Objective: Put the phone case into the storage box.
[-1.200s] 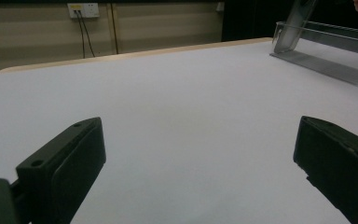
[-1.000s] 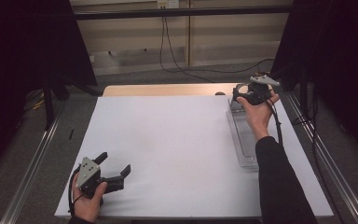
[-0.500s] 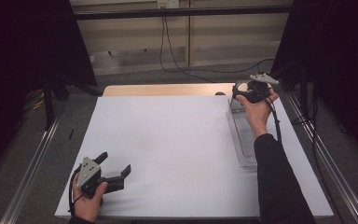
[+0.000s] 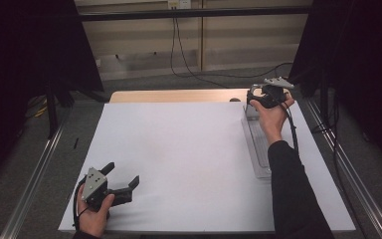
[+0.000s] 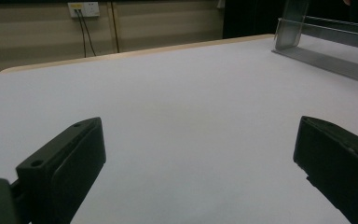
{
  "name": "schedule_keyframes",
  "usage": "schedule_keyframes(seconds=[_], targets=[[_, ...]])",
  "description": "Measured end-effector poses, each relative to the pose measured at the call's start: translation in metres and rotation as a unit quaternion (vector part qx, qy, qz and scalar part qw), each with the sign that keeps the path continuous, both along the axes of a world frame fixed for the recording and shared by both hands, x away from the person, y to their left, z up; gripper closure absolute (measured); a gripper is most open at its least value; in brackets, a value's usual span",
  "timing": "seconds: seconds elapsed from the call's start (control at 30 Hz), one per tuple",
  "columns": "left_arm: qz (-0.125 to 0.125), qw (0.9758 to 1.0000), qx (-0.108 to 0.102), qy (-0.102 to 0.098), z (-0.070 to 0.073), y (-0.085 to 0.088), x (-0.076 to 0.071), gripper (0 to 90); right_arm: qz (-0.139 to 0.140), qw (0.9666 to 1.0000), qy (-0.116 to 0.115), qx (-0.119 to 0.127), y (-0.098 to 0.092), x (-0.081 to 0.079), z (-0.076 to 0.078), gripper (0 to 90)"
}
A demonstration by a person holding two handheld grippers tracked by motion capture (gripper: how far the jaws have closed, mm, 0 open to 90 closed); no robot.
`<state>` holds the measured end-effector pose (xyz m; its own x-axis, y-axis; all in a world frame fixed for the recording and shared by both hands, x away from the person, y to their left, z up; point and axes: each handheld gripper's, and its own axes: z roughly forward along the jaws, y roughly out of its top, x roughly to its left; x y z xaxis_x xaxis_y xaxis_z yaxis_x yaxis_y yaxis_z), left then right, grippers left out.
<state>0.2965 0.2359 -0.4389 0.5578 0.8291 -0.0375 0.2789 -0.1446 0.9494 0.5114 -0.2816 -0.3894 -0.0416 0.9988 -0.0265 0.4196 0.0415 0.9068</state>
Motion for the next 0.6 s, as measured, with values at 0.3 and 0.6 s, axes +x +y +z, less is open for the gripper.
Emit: schedule_keyframes(seconds=[0.3, 0.6], targets=[[-0.001, 1.0, 0.0, -0.001, -0.0003, -0.0001, 0.0002, 2.2, 0.009, 0.9998, 0.016, 0.003, -0.0042, 0.0006, -0.0016, 5.3], [0.0, 1.0, 0.002, -0.002, -0.0003, -0.0002, 0.0002, 2.2, 0.017, 0.9996, 0.013, 0.016, -0.0049, 0.0005, -0.001, 2.4]])
